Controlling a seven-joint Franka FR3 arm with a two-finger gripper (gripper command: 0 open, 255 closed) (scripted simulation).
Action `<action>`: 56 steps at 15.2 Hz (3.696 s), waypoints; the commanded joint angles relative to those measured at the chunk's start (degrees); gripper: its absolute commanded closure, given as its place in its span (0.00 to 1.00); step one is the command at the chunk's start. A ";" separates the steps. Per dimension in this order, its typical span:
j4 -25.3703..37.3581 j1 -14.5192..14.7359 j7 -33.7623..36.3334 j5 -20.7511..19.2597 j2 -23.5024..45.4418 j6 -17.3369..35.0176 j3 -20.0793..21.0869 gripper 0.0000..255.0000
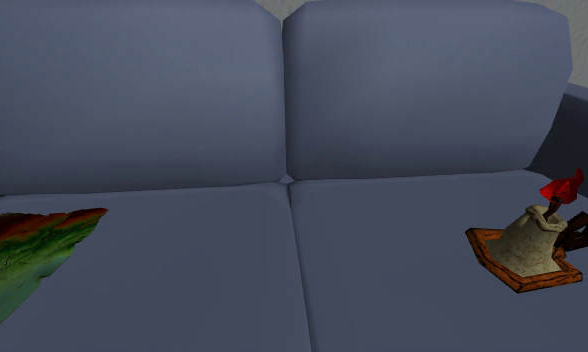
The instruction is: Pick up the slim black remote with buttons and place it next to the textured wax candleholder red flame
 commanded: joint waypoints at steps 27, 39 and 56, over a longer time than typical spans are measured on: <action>-16.25 3.91 -2.68 0.72 6.53 22.54 -11.31 1.00; -20.36 11.75 -8.01 6.90 14.53 32.46 -21.53 1.00; -16.19 5.19 -3.83 1.78 8.04 23.77 -13.18 0.00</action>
